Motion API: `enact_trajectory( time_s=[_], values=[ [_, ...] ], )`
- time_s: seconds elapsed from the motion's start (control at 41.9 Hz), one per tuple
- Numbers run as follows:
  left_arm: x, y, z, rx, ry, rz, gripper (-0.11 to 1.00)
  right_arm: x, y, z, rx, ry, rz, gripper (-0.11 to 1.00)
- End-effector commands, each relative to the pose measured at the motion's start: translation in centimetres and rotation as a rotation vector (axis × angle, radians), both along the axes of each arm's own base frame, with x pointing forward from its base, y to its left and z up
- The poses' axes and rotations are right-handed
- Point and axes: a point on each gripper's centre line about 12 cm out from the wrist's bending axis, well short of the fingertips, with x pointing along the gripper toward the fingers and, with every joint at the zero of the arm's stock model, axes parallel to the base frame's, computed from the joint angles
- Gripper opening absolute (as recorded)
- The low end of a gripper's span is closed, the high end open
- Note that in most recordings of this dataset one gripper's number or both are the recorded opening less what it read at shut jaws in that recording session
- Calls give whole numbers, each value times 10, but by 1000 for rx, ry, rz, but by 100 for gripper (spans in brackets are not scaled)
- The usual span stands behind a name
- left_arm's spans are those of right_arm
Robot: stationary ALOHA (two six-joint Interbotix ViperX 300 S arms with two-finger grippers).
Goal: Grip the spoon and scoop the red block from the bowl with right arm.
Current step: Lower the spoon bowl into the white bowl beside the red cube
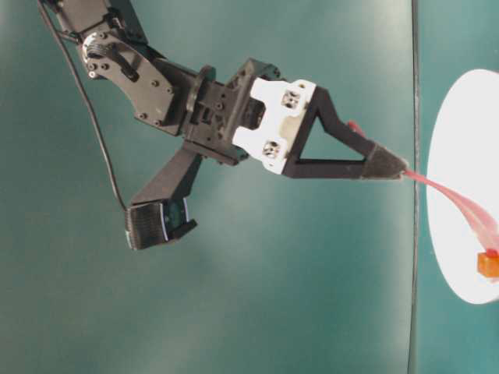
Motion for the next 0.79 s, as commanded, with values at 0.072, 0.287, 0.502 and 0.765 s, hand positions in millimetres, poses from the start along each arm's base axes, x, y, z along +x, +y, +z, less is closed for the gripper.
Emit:
enact_trajectory(
  time_s=[0.072,0.287,0.502,0.765],
  values=[
    [3,0,8,4,-17,-2,0,-1,1,27,-5,-70,-3,24],
    [3,0,8,4,-17,0,1,-7,2,28,-5,-70,-5,24],
    [3,0,8,4,-17,-2,1,-15,4,25,-5,-72,-8,24],
    [3,0,8,2,-17,-2,1,-28,9,25,-19,-147,-18,24]
  ],
)
